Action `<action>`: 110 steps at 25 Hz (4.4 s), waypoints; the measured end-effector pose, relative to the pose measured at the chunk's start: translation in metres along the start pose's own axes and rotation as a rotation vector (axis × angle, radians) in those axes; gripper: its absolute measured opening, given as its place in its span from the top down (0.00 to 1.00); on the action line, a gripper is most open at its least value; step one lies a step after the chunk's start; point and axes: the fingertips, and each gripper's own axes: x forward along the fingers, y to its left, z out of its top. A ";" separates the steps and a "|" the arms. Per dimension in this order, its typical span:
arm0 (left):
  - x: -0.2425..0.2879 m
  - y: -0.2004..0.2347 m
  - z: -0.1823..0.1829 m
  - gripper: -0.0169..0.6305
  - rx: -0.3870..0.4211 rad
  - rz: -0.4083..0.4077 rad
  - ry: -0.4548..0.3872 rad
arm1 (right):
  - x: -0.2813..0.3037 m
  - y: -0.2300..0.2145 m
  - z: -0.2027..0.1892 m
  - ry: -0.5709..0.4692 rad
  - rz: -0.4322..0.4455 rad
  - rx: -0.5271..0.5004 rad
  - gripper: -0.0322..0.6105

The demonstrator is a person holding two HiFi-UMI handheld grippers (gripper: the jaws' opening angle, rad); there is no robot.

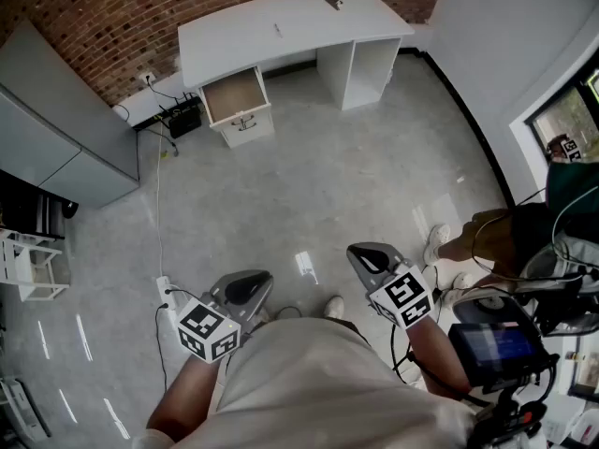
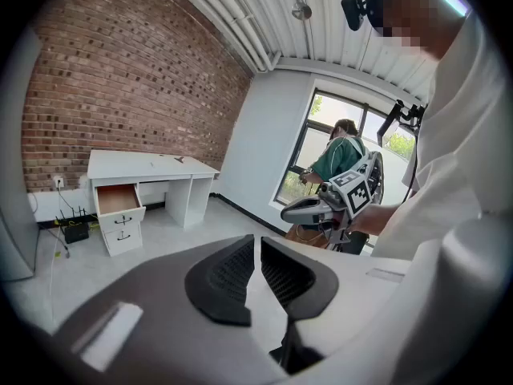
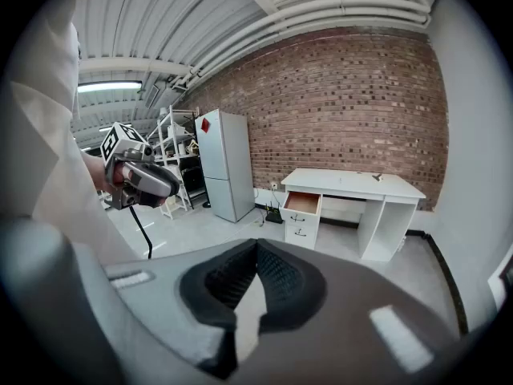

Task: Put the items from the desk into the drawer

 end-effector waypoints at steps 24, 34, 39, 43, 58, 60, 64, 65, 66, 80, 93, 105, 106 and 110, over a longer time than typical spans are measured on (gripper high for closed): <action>-0.101 0.214 0.020 0.92 -0.014 -0.006 -0.038 | 0.207 0.067 0.129 0.018 0.000 -0.009 0.91; -0.020 0.300 0.122 0.92 -0.006 0.079 -0.038 | 0.288 -0.069 0.205 -0.017 0.059 -0.034 0.88; 0.020 0.327 0.139 0.92 -0.006 0.083 -0.016 | 0.321 -0.121 0.197 -0.007 0.054 0.028 0.88; 0.041 0.370 0.154 0.91 0.003 0.055 0.003 | 0.365 -0.152 0.213 0.011 0.040 0.043 0.87; 0.085 0.572 0.254 0.90 0.048 -0.071 0.005 | 0.528 -0.297 0.308 0.083 -0.141 0.137 0.87; 0.095 0.589 0.262 0.90 0.031 -0.058 -0.002 | 0.548 -0.326 0.312 0.099 -0.147 0.140 0.87; 0.119 0.618 0.275 0.90 0.000 -0.016 -0.002 | 0.589 -0.389 0.315 0.126 -0.167 0.148 0.87; 0.124 0.624 0.280 0.90 -0.011 0.000 -0.005 | 0.599 -0.403 0.317 0.127 -0.166 0.156 0.87; 0.128 0.630 0.285 0.90 -0.024 0.016 -0.011 | 0.609 -0.419 0.320 0.128 -0.166 0.165 0.87; 0.216 0.679 0.346 0.90 -0.114 0.216 0.003 | 0.735 -0.626 0.308 0.244 -0.156 0.203 0.84; 0.240 0.715 0.350 0.90 -0.191 0.318 0.028 | 0.825 -0.695 0.279 0.392 -0.169 0.242 0.84; 0.231 0.719 0.350 0.90 -0.214 0.334 0.019 | 0.824 -0.701 0.273 0.397 -0.201 0.325 0.87; 0.230 0.720 0.352 0.90 -0.213 0.332 0.016 | 0.824 -0.702 0.275 0.396 -0.207 0.326 0.87; 0.221 0.718 0.350 0.90 -0.206 0.320 0.007 | 0.819 -0.694 0.279 0.381 -0.219 0.330 0.88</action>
